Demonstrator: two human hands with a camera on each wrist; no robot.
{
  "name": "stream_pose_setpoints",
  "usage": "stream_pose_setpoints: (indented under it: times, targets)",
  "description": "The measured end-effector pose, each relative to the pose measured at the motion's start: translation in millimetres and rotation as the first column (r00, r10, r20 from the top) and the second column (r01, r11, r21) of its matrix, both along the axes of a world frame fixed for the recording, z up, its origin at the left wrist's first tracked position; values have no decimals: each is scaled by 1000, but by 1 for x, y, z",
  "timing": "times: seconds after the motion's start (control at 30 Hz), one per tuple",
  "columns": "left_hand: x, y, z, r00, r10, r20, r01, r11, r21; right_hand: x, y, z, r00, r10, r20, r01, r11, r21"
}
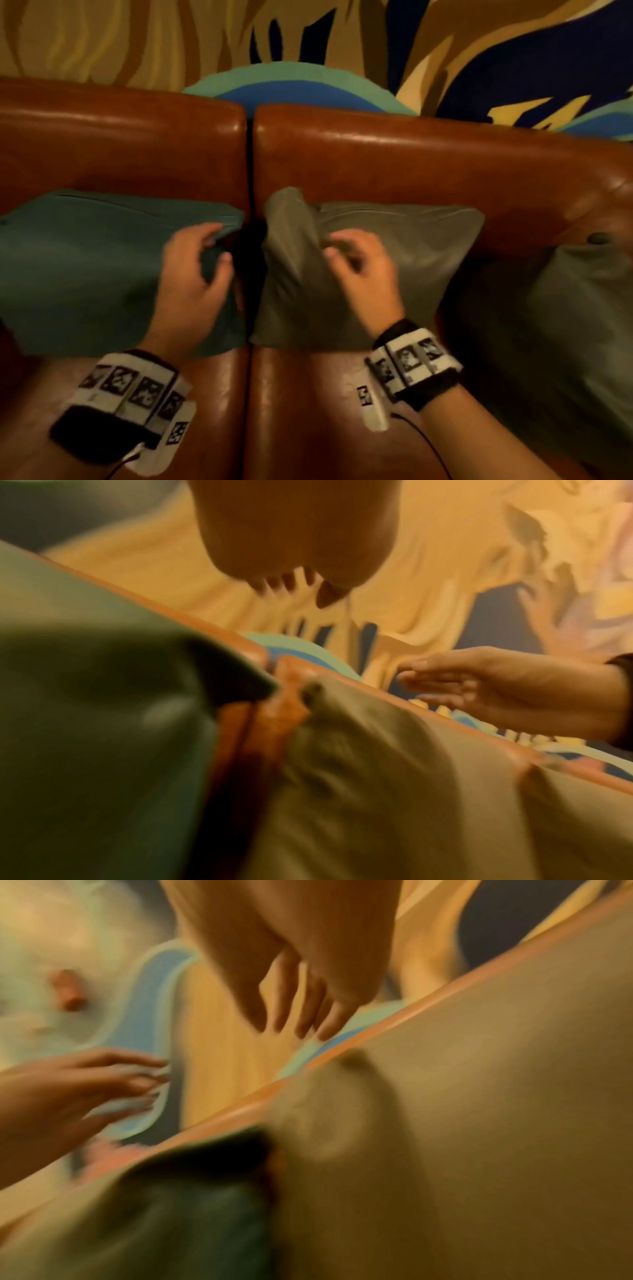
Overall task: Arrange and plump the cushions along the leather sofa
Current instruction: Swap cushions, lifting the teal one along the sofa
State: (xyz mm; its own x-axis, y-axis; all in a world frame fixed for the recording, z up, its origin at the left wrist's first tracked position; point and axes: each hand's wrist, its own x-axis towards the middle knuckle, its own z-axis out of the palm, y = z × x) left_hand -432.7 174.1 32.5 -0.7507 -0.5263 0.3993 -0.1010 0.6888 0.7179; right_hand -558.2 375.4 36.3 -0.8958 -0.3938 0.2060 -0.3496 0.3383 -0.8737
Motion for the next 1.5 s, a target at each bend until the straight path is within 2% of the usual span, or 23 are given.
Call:
stream_pose_setpoints:
  times: [0.07,0.13,0.2,0.23,0.27,0.33,0.47,0.53,0.67,0.83,1.0,1.1,1.2,1.3,1.37,1.4,1.43,1.47,1.5]
  targets:
    - [-20,37,-12,991,-88,101,58,960,273,-34,54,-10,953,-304,-11,303,952,-31]
    - [-35,61,-34,967,-67,245,-61,874,482,-60,100,-21,844,-516,149,515,856,47]
    - [-47,77,-51,948,-50,314,-181,728,661,-80,126,-36,735,-554,391,546,825,142]
    - [-53,84,-58,944,-54,326,-213,655,725,-87,132,-42,688,-526,501,519,838,169]
    - [-57,90,-62,942,-66,328,-219,620,754,-91,134,-46,646,-470,602,478,864,161]
    - [-60,101,-63,944,-106,313,-175,642,746,-95,133,-54,599,-326,731,408,910,72]
    - [-55,116,-63,968,-33,250,-161,683,713,-83,132,-55,665,-250,704,346,938,6]
    - [-49,120,-67,973,-8,230,-158,702,694,-77,134,-59,674,-210,709,304,952,-8]
    - [-54,113,-81,961,-56,270,-134,760,636,-84,129,-63,671,-174,721,282,959,-31]
    - [-64,100,-79,927,-60,371,-203,752,627,-102,127,-57,609,-138,781,214,977,5]
    - [-38,98,-62,910,-43,412,-257,720,645,-105,149,-59,606,-84,791,108,994,23]
    - [-14,107,-56,856,6,516,-350,742,572,-99,159,-50,645,-111,756,92,993,68]
    - [15,106,-60,810,-91,579,-316,764,563,-81,163,-30,687,-153,711,83,988,132]
    - [56,109,-75,693,-164,702,-310,811,496,-58,167,-28,638,-198,744,43,974,222]
    - [89,116,-90,654,-172,736,-314,825,471,-35,174,-31,601,-174,780,-65,962,264]
    - [103,123,-93,640,-200,742,-292,830,475,-21,179,-32,582,-161,797,-136,947,291]
    - [115,133,-93,596,-264,759,-253,835,489,-6,185,-32,572,-165,804,-190,926,325]
    - [125,146,-92,535,-352,768,-166,848,504,10,193,-31,577,-171,799,-213,912,350]
    - [132,159,-88,467,-417,780,-91,855,511,24,202,-32,612,-182,770,-210,901,379]
